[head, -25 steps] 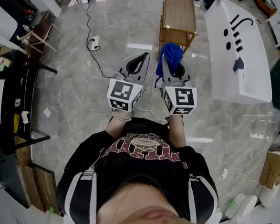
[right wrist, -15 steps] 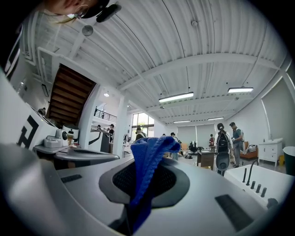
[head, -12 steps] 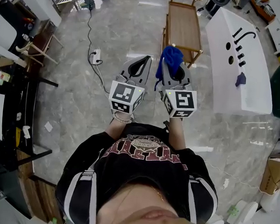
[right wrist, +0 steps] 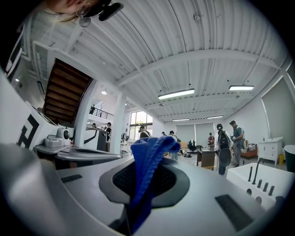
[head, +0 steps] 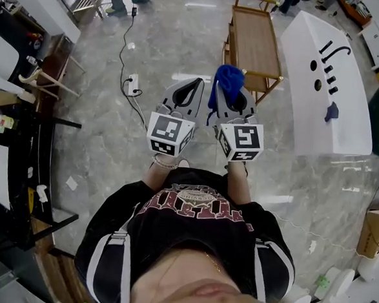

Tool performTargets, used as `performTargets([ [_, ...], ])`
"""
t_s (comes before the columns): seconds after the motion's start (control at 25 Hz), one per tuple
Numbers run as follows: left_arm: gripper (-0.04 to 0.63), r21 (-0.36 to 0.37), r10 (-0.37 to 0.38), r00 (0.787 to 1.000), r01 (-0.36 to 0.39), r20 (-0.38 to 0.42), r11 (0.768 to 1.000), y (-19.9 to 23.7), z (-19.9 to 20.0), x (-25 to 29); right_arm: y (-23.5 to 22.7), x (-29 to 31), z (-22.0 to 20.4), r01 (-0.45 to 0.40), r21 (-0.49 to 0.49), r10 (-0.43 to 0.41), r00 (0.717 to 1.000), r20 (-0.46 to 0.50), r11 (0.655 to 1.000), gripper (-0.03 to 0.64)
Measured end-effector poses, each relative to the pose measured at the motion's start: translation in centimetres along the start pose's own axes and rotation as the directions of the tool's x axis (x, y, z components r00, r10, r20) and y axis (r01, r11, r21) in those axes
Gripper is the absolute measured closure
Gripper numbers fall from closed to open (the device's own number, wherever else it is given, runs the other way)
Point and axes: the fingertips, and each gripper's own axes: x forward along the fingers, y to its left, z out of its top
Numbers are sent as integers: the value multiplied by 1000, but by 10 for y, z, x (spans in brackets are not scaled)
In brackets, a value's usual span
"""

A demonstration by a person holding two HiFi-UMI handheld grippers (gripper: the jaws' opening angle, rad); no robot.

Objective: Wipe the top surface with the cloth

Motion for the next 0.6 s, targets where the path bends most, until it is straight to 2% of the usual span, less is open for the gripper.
performTargets([
  [0.36, 548, -28, -15, 1000, 15, -14, 999, 26, -7, 25, -10, 33, -11, 24, 4, -24, 999, -39, 1000, 561],
  [0.6, 549, -24, -17, 1000, 17, -14, 1000, 56, -6, 69, -36, 79, -14, 29, 8, -29, 999, -36, 1000, 561],
])
